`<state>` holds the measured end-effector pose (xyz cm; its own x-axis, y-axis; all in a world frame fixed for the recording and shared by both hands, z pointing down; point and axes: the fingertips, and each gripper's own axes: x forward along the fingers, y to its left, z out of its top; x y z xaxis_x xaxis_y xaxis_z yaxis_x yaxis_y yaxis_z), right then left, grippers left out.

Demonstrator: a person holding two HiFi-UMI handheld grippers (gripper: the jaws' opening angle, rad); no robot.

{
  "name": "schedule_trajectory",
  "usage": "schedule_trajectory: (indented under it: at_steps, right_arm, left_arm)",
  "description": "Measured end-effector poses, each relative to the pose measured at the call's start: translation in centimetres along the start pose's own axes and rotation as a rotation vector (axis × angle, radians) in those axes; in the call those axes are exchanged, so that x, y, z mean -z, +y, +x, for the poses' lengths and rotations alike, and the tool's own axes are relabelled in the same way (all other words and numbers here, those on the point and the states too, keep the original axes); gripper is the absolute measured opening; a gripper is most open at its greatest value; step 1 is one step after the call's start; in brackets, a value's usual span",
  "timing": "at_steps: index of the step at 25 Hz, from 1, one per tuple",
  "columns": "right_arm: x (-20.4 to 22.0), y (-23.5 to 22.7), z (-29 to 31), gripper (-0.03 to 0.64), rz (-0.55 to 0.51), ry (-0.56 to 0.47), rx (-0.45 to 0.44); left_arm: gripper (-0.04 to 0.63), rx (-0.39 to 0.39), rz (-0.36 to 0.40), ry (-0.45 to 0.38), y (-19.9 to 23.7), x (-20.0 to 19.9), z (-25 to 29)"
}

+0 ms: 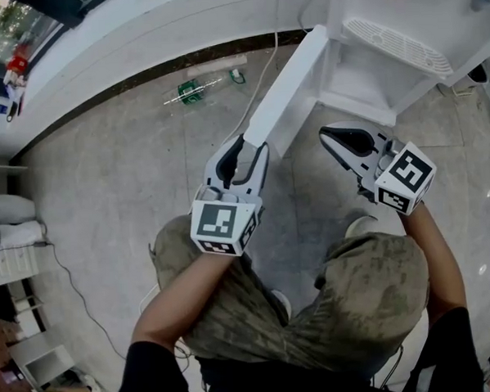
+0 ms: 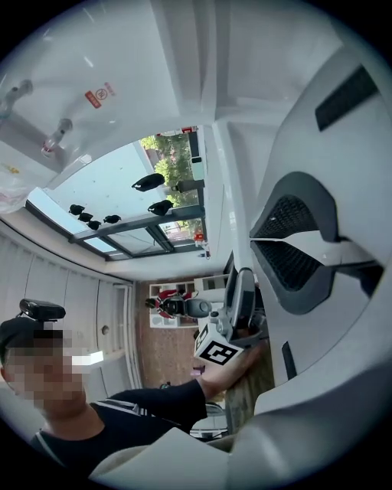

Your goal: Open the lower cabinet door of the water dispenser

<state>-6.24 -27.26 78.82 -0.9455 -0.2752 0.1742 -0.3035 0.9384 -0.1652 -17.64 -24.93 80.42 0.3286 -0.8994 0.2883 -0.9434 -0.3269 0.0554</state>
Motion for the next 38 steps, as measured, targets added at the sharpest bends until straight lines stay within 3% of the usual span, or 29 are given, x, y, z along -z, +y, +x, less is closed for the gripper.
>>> schedule_trajectory:
  at_steps: [10, 17, 26, 38]
  right_arm:
    - [-2.4, -0.9, -1.4, 0.006, 0.016, -0.058, 0.069]
    - [-1.8, -2.6, -2.3, 0.006, 0.023, -0.015, 0.141]
    - [-2.1, -3.1, -1.5, 0.006, 0.044, -0.013, 0.184]
    - [-2.5, -4.5, -2.7, 0.006, 0.044, 0.009, 0.223]
  left_arm:
    - [0.16, -0.092, -0.04, -0.006, 2.8, -0.2, 0.4]
    - [0.166, -0.151, -0.049, -0.022, 5.1, -0.5, 1.3]
    - [0.129, -0.253, -0.135, -0.054, 8.3, -0.7, 2.1]
    - [0.114, -0.306, -0.134, -0.053, 10.2, -0.9, 3.2]
